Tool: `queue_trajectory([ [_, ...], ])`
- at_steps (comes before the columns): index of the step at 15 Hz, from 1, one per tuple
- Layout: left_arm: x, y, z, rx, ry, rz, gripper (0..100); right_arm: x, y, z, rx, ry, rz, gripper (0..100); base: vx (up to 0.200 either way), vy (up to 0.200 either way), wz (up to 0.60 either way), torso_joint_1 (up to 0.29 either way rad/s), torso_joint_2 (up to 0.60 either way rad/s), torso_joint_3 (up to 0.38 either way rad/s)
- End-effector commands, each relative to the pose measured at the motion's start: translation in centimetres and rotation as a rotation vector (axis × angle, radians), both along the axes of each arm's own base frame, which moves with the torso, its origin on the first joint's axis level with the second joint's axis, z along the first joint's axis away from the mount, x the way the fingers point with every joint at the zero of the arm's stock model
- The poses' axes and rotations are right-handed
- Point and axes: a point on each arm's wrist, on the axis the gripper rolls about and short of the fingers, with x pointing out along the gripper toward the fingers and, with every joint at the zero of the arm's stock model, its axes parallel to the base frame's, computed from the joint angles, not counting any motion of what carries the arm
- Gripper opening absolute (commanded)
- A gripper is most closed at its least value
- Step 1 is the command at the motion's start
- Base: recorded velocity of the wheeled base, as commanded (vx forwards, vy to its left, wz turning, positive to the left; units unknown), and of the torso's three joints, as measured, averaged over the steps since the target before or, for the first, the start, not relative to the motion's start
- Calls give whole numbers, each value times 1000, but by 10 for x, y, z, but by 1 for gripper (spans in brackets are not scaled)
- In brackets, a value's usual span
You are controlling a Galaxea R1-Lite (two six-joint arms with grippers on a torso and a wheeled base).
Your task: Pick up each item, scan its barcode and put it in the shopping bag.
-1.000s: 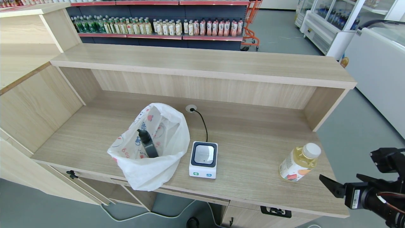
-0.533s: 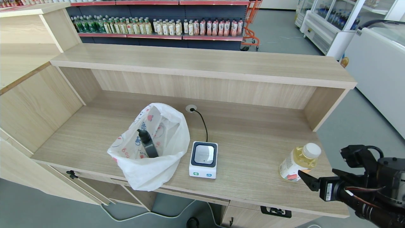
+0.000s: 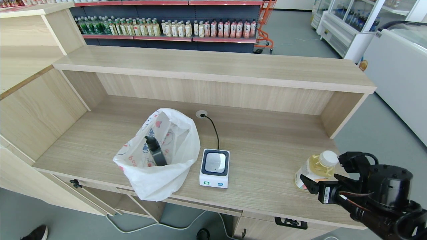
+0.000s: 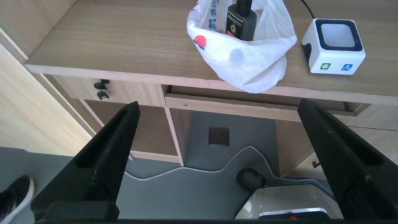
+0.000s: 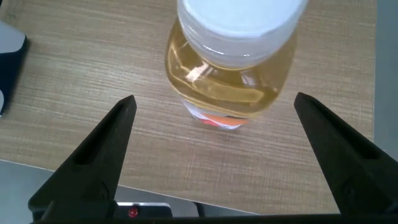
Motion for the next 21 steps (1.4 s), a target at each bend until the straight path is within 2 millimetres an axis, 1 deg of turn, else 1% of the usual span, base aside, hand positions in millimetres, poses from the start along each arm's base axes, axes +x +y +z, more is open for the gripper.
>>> queue_trajectory([
  [1, 0, 0, 0, 0, 2, 0, 100, 12, 12, -13, -7, 28, 30, 100, 0, 0, 0, 0, 0, 0],
  [2, 0, 0, 0, 0, 2, 0, 100, 15, 15, -14, -8, 25, 34, 100, 0, 0, 0, 0, 0, 0],
  [6, 0, 0, 0, 0, 2, 0, 100, 42, 27, -14, 2, -32, 25, 100, 0, 0, 0, 0, 0, 0],
  [9, 0, 0, 0, 0, 2, 0, 100, 55, 30, -12, -12, -66, -8, 100, 0, 0, 0, 0, 0, 0],
  [12, 0, 0, 0, 0, 2, 0, 100, 61, 31, -10, -15, -86, -10, 100, 0, 0, 0, 0, 0, 0],
  [19, 0, 0, 0, 0, 2, 0, 100, 72, 32, -16, -28, -125, 21, 100, 0, 0, 0, 0, 0, 0],
  [20, 0, 0, 0, 0, 2, 0, 100, 72, 32, -17, -27, -130, 27, 0, 0, 0, 0, 0, 0, 0],
  [21, 0, 0, 0, 0, 2, 0, 100, 72, 32, -16, -36, -144, 40, 0, 0, 0, 0, 0, 0, 0],
])
